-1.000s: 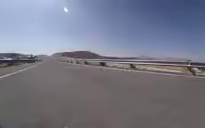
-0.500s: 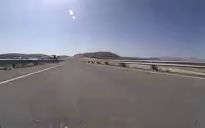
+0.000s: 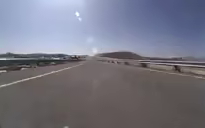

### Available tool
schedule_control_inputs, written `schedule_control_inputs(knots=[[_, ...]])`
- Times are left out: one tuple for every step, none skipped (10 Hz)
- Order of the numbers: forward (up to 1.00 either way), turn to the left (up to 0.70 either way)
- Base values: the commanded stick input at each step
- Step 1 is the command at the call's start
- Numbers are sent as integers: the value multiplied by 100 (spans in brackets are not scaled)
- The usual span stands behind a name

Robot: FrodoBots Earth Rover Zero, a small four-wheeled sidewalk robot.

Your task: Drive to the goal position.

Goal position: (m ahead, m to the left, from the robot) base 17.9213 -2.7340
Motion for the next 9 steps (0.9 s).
schedule_control_inputs(knots=[[70, 0], [70, 0], [70, 0], [70, 0], [70, 0], [70, 0], [70, 0], [70, 0], [70, 0]])
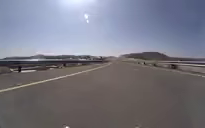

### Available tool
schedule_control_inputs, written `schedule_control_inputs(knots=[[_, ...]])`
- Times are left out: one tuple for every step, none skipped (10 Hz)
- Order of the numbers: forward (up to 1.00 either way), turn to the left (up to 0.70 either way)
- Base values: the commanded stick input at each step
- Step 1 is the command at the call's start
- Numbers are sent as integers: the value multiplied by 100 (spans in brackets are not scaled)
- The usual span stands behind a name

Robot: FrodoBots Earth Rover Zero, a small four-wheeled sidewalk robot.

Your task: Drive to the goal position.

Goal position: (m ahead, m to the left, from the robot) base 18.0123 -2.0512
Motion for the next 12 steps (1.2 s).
schedule_control_inputs(knots=[[70, 0], [70, 0], [70, 0], [70, 0], [70, -12], [70, -25], [70, -17], [70, -4], [70, 0], [70, 0], [70, 0], [70, 0]])
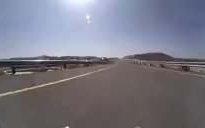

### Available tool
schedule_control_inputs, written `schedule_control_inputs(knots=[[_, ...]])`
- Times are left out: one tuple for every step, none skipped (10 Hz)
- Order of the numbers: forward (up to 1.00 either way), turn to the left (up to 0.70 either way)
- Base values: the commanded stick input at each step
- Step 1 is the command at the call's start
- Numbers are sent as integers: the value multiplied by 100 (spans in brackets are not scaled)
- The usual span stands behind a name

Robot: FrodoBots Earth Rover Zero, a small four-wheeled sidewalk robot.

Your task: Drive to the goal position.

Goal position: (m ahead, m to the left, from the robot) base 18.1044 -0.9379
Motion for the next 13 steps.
schedule_control_inputs(knots=[[70, 0], [70, 0], [70, -27], [70, -27], [70, 0], [70, 0], [70, 0], [70, 0], [70, 0], [70, 0], [70, 0], [70, 0], [70, 0]])
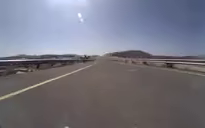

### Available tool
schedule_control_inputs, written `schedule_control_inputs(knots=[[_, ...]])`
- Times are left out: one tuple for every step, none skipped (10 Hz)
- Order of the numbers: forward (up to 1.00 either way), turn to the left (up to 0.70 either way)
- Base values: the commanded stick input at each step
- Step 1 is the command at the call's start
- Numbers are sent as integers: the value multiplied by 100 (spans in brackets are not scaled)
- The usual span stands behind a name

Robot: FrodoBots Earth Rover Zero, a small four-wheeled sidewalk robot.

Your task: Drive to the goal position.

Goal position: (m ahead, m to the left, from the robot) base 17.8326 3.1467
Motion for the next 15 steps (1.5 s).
schedule_control_inputs(knots=[[70, 0], [70, 0], [85, 0], [85, 0], [85, 0], [85, 0], [85, 0], [85, 0], [85, 0], [85, 0], [85, 0], [100, 0], [100, 0], [100, 0], [100, 0]])
